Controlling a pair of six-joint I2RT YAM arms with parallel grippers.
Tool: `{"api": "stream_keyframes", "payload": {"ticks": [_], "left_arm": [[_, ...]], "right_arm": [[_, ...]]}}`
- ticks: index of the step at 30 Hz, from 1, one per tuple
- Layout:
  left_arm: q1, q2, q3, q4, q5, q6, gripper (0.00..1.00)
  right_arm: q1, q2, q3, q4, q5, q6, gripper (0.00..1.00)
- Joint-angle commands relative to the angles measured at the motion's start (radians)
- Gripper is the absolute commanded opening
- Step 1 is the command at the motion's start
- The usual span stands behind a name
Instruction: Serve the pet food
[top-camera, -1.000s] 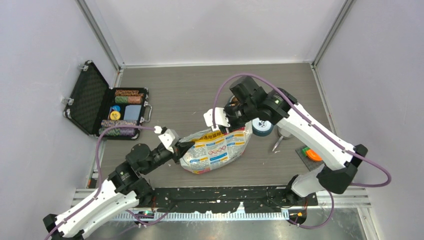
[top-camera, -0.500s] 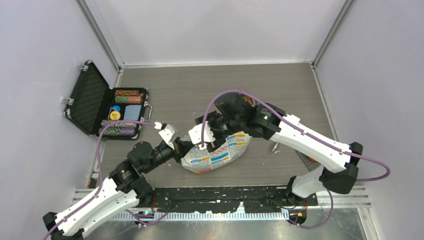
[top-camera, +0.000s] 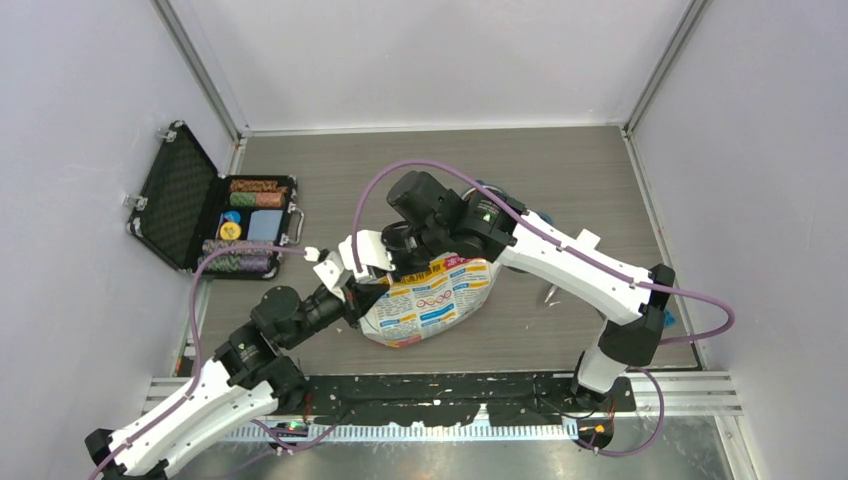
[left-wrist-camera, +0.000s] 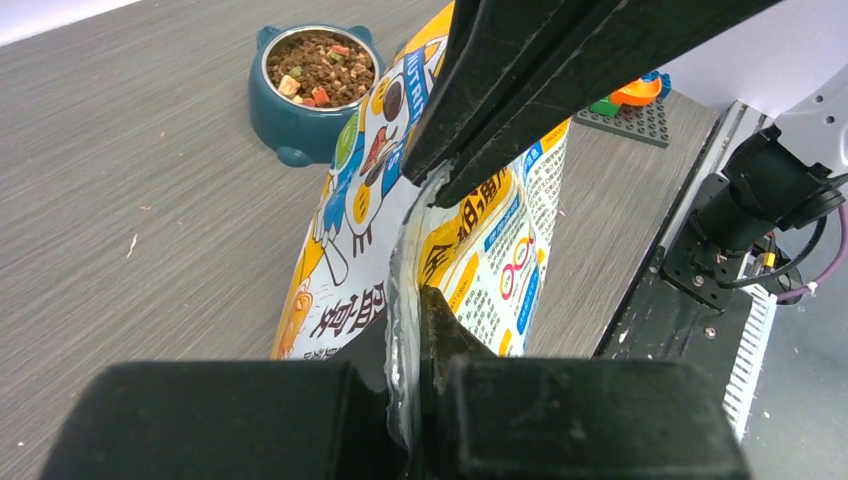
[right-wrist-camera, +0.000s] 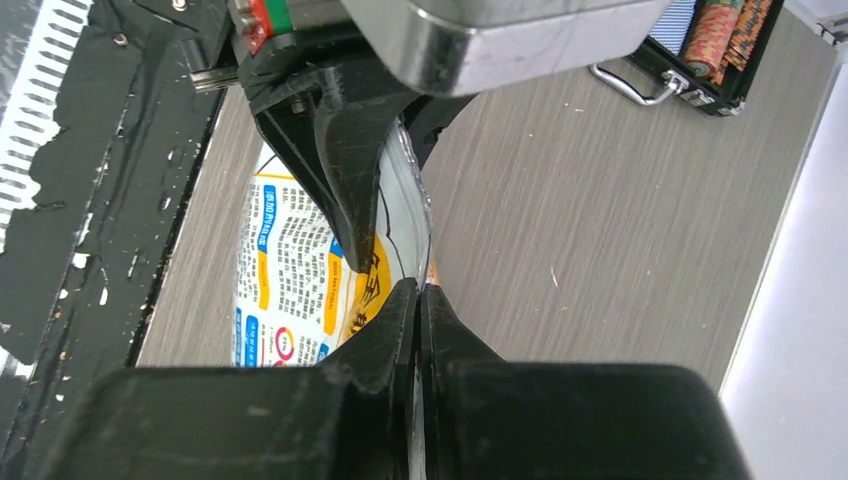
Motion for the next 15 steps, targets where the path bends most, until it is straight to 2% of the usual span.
{"api": "stream_keyframes", "payload": {"ticks": [1, 2, 3, 4, 5, 7, 8, 9, 10, 12, 13, 14, 15], "left_arm": [[0.008, -0.056, 0.031, 0.144, -0.042, 0.025, 0.0], [0.008, -0.064, 0.03, 0.145, -0.041, 0.023, 0.0], [0.007, -0.07, 0.027, 0.148, -0.041, 0.02, 0.07], [0.008, -0.075, 0.027, 0.152, -0.039, 0.017, 0.28], [0.008, -0.08, 0.026, 0.16, -0.034, 0.016, 0.4], [0.008, -0.083, 0.024, 0.18, -0.016, 0.016, 0.52], [0.008, -0.082, 0.023, 0.193, -0.012, 0.016, 0.54], [0.008, -0.078, 0.023, 0.205, -0.01, 0.017, 0.53], [0.008, -0.073, 0.024, 0.216, -0.007, 0.019, 0.44], [0.008, -0.061, 0.035, 0.216, 0.011, 0.035, 0.14], [0.008, -0.054, 0.042, 0.206, 0.02, 0.046, 0.06], [0.008, -0.048, 0.048, 0.194, 0.028, 0.054, 0.01], [0.008, -0.044, 0.051, 0.182, 0.034, 0.063, 0.0]], "right_arm": [[0.011, 0.001, 0.054, -0.039, -0.019, 0.015, 0.05], [0.012, -0.005, 0.042, -0.032, -0.019, 0.018, 0.05], [0.013, -0.007, 0.037, -0.02, -0.017, 0.019, 0.05], [0.014, -0.012, 0.03, -0.015, -0.017, 0.023, 0.05], [0.015, -0.014, 0.029, -0.007, -0.018, 0.025, 0.05], [0.016, -0.016, 0.029, -0.001, -0.018, 0.031, 0.05], [0.016, -0.016, 0.031, 0.0, -0.02, 0.031, 0.05], [0.018, -0.016, 0.031, -0.002, -0.019, 0.031, 0.05], [0.019, -0.016, 0.032, -0.006, -0.018, 0.032, 0.05], [0.02, -0.018, 0.032, -0.006, -0.019, 0.035, 0.05], [0.021, -0.022, 0.031, -0.006, -0.018, 0.041, 0.05], [0.021, -0.025, 0.03, 0.006, -0.015, 0.047, 0.05], [0.021, -0.028, 0.03, 0.01, -0.011, 0.055, 0.05]]}}
